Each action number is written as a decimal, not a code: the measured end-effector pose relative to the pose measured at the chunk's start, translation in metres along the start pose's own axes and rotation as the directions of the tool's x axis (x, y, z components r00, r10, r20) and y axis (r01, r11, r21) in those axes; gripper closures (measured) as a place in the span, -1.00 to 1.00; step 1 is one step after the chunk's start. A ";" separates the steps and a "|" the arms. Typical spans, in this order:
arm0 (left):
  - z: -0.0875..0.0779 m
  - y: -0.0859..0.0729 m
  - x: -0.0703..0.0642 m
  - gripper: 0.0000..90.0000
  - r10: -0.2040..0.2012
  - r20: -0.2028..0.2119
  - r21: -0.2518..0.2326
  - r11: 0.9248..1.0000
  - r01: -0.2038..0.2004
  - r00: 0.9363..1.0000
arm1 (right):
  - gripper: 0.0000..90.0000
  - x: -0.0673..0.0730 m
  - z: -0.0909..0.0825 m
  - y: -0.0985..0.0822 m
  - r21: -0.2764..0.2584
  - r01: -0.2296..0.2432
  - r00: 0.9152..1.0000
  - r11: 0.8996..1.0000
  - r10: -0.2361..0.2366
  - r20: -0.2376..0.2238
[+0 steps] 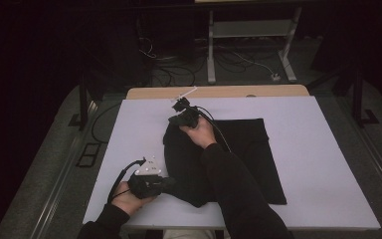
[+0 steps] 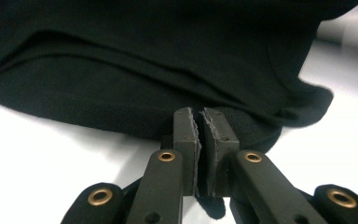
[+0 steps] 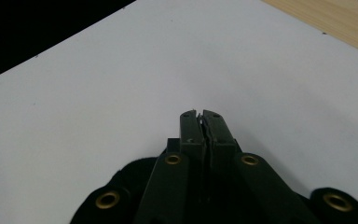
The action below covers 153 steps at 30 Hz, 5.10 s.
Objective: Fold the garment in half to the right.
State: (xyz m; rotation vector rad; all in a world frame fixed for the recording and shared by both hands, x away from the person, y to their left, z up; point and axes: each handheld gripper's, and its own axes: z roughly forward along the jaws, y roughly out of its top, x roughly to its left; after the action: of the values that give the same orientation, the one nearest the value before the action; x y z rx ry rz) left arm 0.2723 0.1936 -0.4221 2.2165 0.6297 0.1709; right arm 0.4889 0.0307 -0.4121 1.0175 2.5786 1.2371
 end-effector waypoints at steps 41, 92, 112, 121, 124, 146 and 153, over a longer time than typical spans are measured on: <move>0.015 0.070 -0.026 0.86 0.116 0.054 -0.077 0.991 -0.112 0.992 | 0.92 -0.051 -0.120 -0.012 -0.150 -0.058 0.992 0.987 0.074 0.103; 0.077 0.132 -0.058 0.86 0.167 0.202 -0.101 0.984 -0.150 0.965 | 0.91 -0.110 -0.180 -0.039 -0.176 -0.151 0.965 0.973 0.184 0.185; 0.098 0.164 -0.074 0.86 0.228 0.241 -0.079 0.973 -0.215 0.943 | 0.91 -0.130 -0.201 -0.061 -0.200 -0.200 0.952 0.959 0.238 0.193; 0.109 0.169 -0.081 0.86 0.246 0.253 -0.062 0.969 -0.238 0.935 | 0.91 -0.137 -0.206 -0.071 -0.205 -0.217 0.946 0.954 0.258 0.197; 0.112 0.170 -0.083 0.86 0.248 0.255 -0.060 0.969 -0.240 0.935 | 0.91 -0.139 -0.206 -0.075 -0.198 -0.224 0.945 0.954 0.263 0.197; 0.141 0.171 -0.088 0.86 0.218 0.286 -0.047 0.976 -0.213 0.933 | 0.91 -0.166 -0.199 -0.113 -0.196 -0.325 0.915 0.925 0.360 0.182; 0.154 0.171 -0.090 0.86 0.200 0.296 -0.029 0.979 -0.201 0.934 | 0.90 -0.176 -0.192 -0.129 -0.186 -0.380 0.896 0.906 0.410 0.168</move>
State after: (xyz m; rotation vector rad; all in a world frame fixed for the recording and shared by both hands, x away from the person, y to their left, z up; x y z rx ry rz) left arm 0.3091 -0.0487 -0.3902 2.2469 0.2373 -0.0612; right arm 0.4871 -0.2603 -0.4107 1.6008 2.1528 1.3002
